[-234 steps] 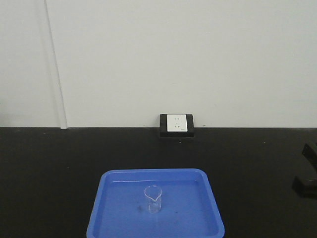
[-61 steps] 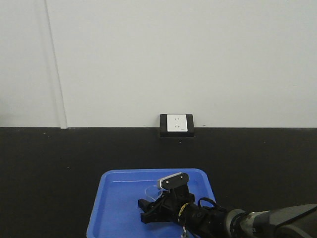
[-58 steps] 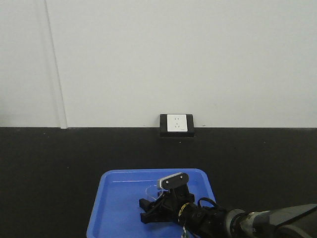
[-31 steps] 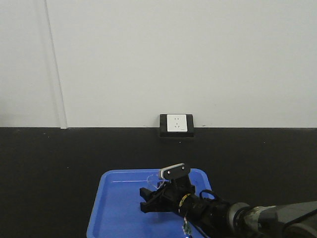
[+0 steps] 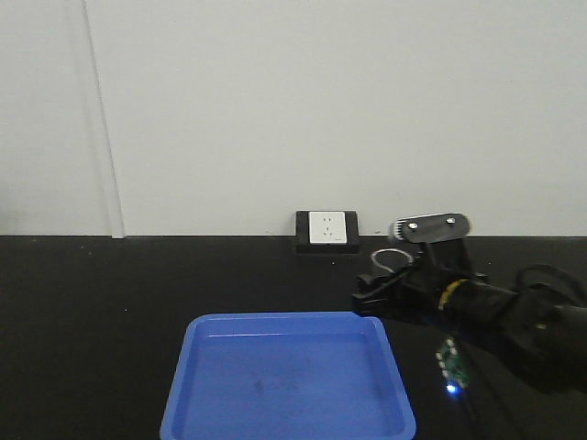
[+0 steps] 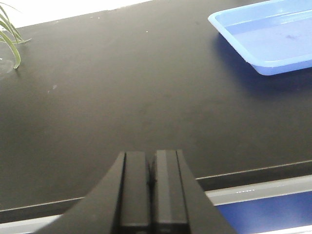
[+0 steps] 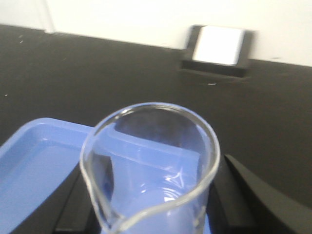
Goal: Move beaker to silver tray on left bench
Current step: 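Close the right gripper on the beaker and lift it out of the tray, then hold the beaker in the right gripper and back away from the bench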
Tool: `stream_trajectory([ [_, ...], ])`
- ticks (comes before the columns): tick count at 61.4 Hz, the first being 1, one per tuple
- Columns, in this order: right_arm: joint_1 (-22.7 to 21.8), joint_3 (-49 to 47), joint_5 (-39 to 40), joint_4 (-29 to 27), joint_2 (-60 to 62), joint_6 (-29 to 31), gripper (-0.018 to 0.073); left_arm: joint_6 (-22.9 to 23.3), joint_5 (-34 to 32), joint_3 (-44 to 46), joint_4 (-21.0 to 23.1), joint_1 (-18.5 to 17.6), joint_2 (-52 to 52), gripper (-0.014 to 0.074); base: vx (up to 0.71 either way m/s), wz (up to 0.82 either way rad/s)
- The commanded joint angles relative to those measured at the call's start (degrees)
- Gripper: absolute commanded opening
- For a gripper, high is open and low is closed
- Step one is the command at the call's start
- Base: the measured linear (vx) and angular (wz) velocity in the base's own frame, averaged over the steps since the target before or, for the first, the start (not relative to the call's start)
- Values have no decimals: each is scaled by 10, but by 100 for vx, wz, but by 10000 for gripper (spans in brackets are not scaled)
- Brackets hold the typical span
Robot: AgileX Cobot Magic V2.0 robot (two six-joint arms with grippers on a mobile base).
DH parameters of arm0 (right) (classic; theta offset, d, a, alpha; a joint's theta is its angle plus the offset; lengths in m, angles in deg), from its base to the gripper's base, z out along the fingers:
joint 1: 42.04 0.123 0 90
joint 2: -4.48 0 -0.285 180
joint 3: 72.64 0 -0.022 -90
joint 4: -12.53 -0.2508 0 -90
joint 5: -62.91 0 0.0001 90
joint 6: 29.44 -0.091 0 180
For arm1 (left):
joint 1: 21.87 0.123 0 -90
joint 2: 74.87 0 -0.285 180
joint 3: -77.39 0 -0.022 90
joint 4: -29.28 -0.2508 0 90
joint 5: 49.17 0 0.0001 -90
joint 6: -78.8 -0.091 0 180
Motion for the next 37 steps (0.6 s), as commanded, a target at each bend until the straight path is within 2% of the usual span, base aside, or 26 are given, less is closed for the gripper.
stream_trajectory([
  [1, -16, 64, 33, 7, 119, 3, -11, 1, -48, -11, 1, -2, -4, 1, 0, 0],
  [16, -21, 266, -1, 8, 374, 6, -11, 1, -48, -11, 1, -2, -4, 1, 0, 0],
  [27, -21, 351, -85, 8, 537, 7, -11, 1, -48, -11, 1, -2, -4, 1, 0, 0],
  [37, -21, 394, -155, 40, 662, 7, -11, 1, -48, -11, 1, -2, -4, 1, 0, 0],
])
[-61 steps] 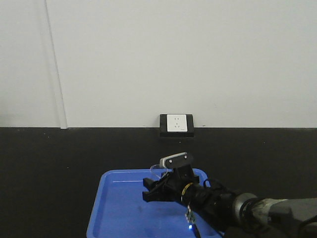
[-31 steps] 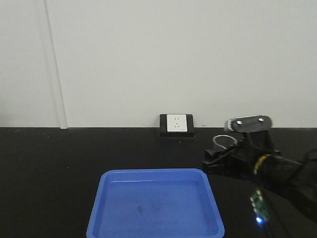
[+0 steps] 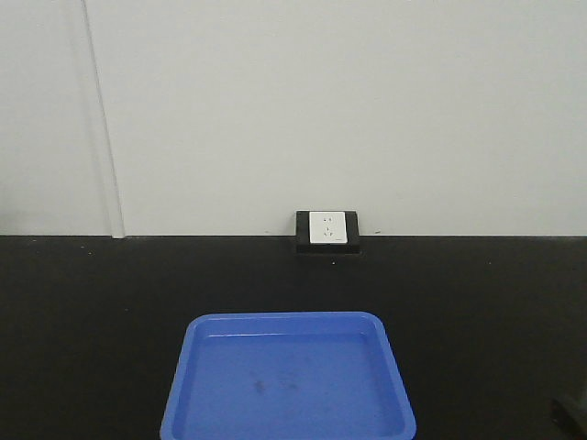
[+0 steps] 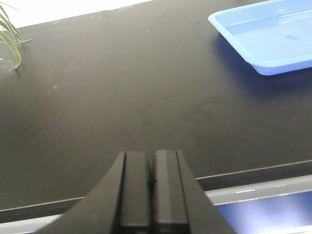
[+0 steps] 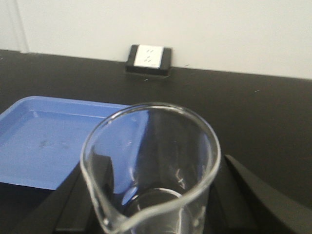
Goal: Move beaker to silver tray on left bench
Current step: 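Hold the beaker in the right gripper and back away from the bench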
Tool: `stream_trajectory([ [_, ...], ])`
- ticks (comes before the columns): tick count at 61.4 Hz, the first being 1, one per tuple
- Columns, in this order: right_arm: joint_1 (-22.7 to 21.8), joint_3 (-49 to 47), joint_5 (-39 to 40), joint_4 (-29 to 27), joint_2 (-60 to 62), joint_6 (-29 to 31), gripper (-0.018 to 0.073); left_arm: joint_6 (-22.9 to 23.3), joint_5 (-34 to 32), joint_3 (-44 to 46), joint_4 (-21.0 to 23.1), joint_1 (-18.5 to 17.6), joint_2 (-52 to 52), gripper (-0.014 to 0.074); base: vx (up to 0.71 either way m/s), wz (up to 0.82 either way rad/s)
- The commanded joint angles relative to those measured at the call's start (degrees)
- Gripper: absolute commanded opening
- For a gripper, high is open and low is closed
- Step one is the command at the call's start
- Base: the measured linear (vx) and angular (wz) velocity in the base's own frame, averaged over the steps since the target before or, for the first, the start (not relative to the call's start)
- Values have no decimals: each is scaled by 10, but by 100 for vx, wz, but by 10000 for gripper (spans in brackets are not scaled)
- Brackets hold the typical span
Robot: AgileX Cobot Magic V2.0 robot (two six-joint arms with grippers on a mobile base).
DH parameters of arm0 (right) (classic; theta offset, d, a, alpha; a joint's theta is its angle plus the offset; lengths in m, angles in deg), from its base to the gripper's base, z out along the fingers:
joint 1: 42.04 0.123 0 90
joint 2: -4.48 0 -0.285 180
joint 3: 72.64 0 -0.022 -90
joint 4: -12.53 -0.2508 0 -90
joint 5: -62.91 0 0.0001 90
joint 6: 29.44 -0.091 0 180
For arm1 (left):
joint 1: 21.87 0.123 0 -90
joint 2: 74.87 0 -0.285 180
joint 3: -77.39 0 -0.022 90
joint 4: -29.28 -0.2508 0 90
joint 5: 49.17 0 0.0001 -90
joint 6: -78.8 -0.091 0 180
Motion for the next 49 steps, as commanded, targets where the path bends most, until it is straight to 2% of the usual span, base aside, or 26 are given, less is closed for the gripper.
stream_trajectory([
  [1, -2, -2, 3, 24, 52, 3, -11, 1, -48, -11, 1, -2, -4, 1, 0, 0],
  [9, -2, 1, -27, 25, 82, 1, -11, 1, -48, -11, 1, -2, -4, 1, 0, 0],
  [49, -2, 1, -32, 26, 82, 0, -11, 1, -48, -11, 1, -2, -4, 1, 0, 0],
])
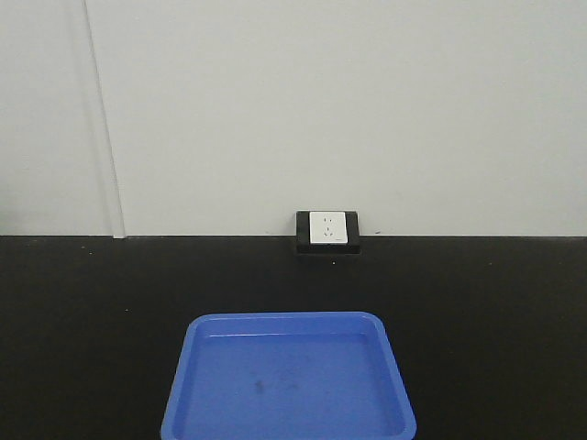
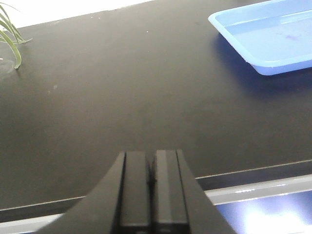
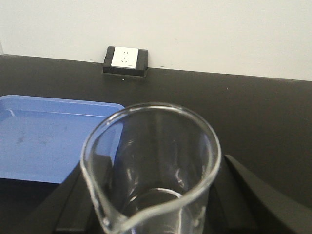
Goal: Move beaker to silver tray on left bench
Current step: 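Hold the beaker in the right gripper and back away from the bench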
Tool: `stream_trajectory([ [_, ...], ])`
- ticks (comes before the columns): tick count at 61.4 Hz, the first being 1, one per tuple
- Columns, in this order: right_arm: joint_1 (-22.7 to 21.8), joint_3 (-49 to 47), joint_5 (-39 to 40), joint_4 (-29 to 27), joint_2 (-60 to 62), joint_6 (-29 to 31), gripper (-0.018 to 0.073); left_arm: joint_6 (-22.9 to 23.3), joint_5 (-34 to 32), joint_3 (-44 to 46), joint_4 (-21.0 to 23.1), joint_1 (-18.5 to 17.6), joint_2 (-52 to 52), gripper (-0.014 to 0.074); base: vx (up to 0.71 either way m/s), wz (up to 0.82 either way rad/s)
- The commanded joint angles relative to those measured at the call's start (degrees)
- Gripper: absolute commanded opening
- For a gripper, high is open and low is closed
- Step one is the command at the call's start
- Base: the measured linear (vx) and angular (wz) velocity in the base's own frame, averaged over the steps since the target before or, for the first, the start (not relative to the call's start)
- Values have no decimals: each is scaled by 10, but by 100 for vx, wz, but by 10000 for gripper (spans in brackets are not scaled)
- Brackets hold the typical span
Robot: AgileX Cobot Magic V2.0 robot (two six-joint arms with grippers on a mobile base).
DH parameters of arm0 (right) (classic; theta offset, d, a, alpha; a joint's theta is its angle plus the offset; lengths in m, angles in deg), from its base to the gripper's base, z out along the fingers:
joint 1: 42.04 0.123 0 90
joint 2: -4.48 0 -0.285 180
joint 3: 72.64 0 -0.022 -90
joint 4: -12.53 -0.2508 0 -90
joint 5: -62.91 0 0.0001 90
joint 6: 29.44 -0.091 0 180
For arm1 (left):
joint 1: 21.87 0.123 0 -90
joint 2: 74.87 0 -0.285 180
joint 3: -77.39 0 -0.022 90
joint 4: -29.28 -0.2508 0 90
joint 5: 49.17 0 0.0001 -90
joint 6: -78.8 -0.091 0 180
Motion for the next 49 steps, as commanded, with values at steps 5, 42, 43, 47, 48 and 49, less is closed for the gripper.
stream_trajectory([
  [5, -2, -16, 38, 14, -2, 0, -11, 1, -48, -11, 1, -2, -4, 1, 0, 1],
  [42, -2, -16, 38, 14, -2, 0, -11, 1, -48, -11, 1, -2, -4, 1, -5, -2],
  [43, -2, -16, 38, 14, -2, 0, -11, 1, -48, -11, 1, -2, -4, 1, -14, -5],
  [47, -2, -16, 38, 14, -2, 0, -11, 1, -48, -11, 1, -2, -4, 1, -15, -6],
  [48, -2, -16, 38, 14, -2, 0, -11, 1, -48, -11, 1, -2, -4, 1, -16, -7],
  [49, -2, -16, 38, 14, -2, 0, -11, 1, -48, -11, 1, -2, -4, 1, -17, -8],
])
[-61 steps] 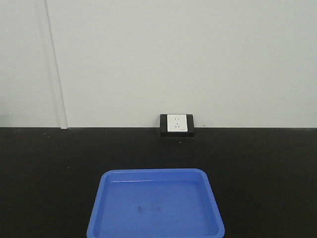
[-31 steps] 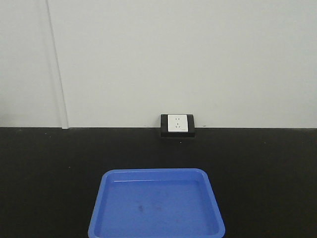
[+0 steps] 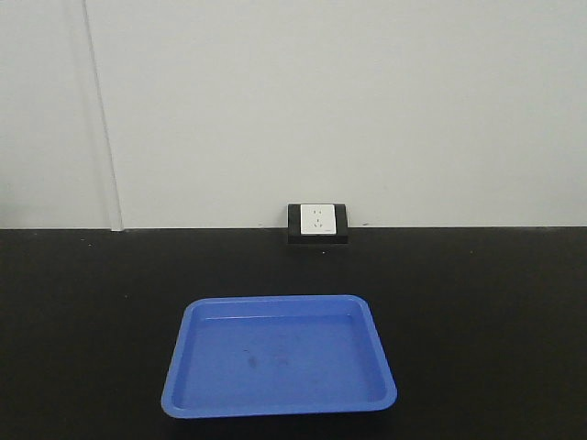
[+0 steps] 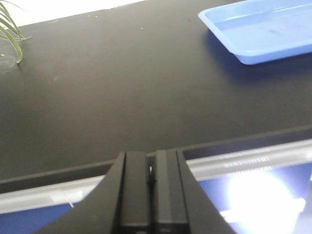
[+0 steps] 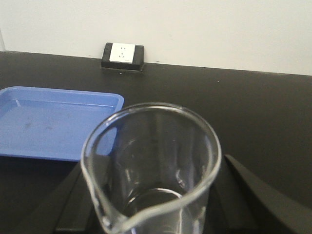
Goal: Move beaker to silver tray on left bench
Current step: 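Hold the beaker in the right gripper and back away from the bench, then drive the base around to the bench with the silver tray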
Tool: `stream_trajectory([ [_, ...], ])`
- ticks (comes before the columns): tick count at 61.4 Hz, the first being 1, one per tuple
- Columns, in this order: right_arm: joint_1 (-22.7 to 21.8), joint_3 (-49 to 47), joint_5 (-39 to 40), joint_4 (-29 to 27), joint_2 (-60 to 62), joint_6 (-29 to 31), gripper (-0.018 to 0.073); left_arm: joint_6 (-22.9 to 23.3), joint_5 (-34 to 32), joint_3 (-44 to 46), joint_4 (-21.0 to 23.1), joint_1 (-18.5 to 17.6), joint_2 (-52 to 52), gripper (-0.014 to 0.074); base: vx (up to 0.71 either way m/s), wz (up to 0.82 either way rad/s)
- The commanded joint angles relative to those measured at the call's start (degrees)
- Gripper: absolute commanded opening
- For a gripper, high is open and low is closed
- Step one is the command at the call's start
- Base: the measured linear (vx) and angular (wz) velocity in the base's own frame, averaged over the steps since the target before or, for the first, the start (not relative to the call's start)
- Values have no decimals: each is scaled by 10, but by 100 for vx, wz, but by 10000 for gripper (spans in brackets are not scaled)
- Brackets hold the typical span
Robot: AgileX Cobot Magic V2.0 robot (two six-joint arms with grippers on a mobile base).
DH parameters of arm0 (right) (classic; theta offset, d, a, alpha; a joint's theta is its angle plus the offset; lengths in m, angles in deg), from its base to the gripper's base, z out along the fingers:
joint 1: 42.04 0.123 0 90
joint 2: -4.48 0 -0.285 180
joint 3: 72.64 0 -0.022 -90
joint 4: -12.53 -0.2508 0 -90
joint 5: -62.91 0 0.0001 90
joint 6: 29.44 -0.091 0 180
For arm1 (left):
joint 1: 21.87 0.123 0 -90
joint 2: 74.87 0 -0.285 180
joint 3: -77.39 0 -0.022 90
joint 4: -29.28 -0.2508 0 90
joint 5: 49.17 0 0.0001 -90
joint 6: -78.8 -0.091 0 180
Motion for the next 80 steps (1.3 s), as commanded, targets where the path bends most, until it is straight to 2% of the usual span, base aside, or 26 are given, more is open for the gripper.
stream_trajectory([
  [1, -2, -16, 38, 14, -2, 0, -11, 1, -48, -11, 1, -2, -4, 1, -17, -9],
  [44, -2, -16, 38, 14, -2, 0, -11, 1, -48, -11, 1, -2, -4, 1, -24, -1],
  [80, -2, -16, 38, 14, -2, 0, -11, 1, -48, -11, 1, -2, -4, 1, -30, 45],
])
